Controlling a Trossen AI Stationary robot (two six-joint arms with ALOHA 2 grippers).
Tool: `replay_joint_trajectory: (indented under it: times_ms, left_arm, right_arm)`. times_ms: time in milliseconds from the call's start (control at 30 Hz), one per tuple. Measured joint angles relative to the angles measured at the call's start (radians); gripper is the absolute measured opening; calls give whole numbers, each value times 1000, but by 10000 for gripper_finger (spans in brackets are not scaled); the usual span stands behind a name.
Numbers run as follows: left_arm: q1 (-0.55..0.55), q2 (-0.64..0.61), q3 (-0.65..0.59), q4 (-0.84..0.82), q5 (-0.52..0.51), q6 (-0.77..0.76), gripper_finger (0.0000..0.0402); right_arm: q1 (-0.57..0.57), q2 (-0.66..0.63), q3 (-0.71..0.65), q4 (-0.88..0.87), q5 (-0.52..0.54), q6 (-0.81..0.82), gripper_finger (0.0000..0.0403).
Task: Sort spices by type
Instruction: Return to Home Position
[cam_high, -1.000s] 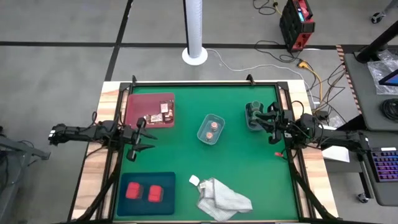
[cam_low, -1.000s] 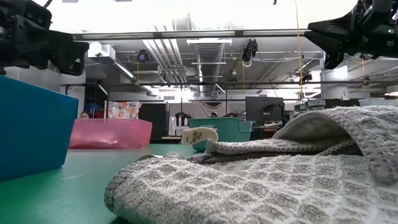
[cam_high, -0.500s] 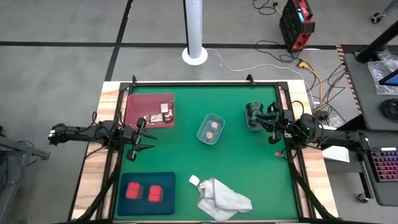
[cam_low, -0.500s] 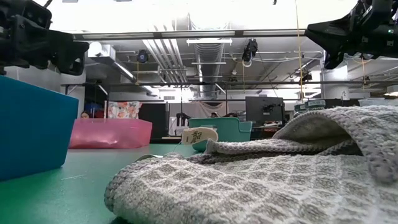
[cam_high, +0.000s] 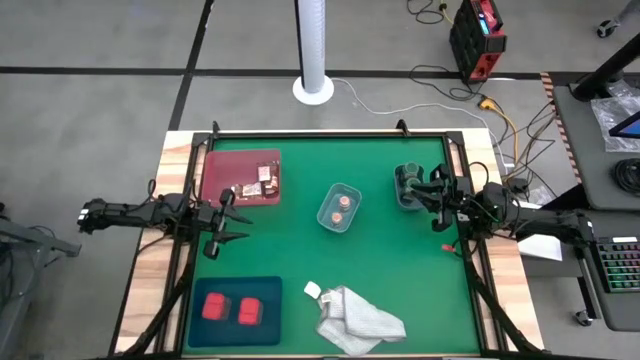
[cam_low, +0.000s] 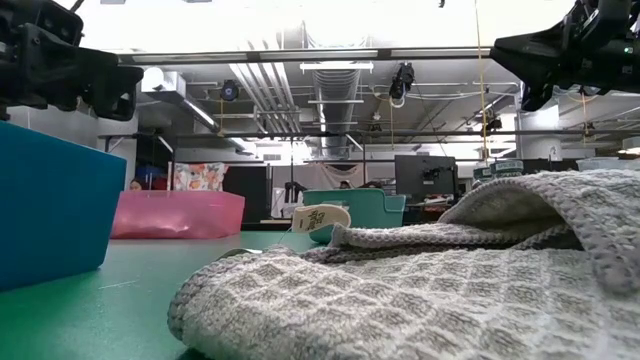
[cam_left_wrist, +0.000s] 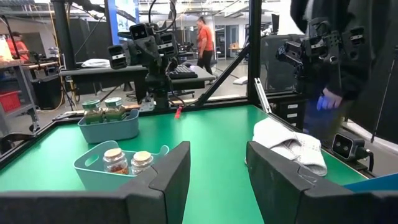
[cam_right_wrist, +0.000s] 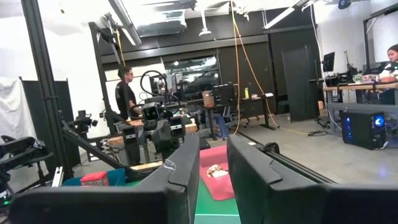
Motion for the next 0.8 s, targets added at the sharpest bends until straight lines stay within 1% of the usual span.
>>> replay_joint_trajectory:
  times_ms: [300,533,800]
  left_arm:
    - [0,0,0,0,-1,0,141]
    - [0,0,0,0,-1,0,141]
    - [0,0,0,0,-1,0,141]
  right_arm:
    - [0,0,0,0,0,0,92]
    - [0,0,0,0,0,0,100]
    - [0,0,0,0,0,0,87]
